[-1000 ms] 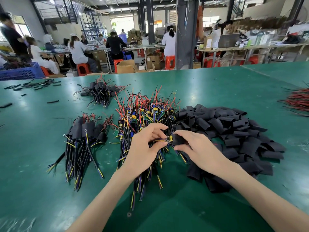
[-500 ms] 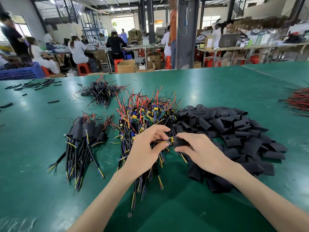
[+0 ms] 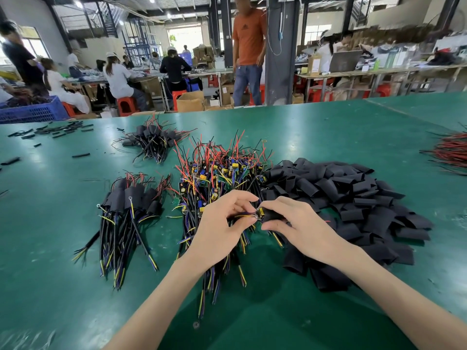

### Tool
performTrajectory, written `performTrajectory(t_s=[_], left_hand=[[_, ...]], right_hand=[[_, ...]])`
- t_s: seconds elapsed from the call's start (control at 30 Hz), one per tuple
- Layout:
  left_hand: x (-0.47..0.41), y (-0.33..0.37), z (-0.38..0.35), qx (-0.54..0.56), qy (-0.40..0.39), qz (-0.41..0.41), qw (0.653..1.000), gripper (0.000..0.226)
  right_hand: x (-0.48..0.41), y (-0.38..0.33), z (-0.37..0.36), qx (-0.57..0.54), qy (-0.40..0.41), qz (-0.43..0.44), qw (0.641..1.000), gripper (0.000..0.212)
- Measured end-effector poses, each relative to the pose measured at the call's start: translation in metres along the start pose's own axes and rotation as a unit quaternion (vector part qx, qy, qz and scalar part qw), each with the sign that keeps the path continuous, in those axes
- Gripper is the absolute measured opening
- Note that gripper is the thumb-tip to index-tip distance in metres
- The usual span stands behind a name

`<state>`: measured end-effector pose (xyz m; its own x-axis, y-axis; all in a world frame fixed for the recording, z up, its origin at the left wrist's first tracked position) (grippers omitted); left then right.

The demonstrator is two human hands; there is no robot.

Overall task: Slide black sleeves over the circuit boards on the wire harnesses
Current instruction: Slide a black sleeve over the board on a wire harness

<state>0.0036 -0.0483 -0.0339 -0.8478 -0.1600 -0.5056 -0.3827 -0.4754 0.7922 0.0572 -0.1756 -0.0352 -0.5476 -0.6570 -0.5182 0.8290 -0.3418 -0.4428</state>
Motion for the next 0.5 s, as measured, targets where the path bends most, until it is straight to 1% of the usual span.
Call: performTrajectory(t_s=[0.2, 0.43, 0.5], left_hand=[[0.0005, -0.0006, -0.0034, -0.008, -0.013, -0.003, 1.000, 0.045], [-0.0004, -0.0018, -0.0034, -0.023, -0.024, -0.003, 0.999, 0.045], [-0.0013, -0.0032, -0.0011, -0.012, -0.031, 0.011, 0.999, 0.044]], right_hand=[[0.0012, -0.0045, -0.0050, 0.008, -0.016, 0.010, 1.000, 0.042], [0.0016, -0.0001, -0.0089, 0.020, -0.033, 0.000, 0.999, 0.043], [0.0011, 0.0022, -0.0087, 0.023, -0.032, -0.005, 0.999, 0.042]])
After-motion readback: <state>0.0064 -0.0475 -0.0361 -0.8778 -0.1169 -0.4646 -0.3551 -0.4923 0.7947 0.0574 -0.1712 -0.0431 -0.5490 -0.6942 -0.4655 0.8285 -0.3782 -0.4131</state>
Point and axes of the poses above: each hand's wrist, its own x-axis away from the middle knuckle, its own z-axis out of the back of the hand, y = z × x, the point moved 7 cm from there along -x, towards the middle knuckle, and after that the axes turned 3 degrees about y, right-handed, at the moved point
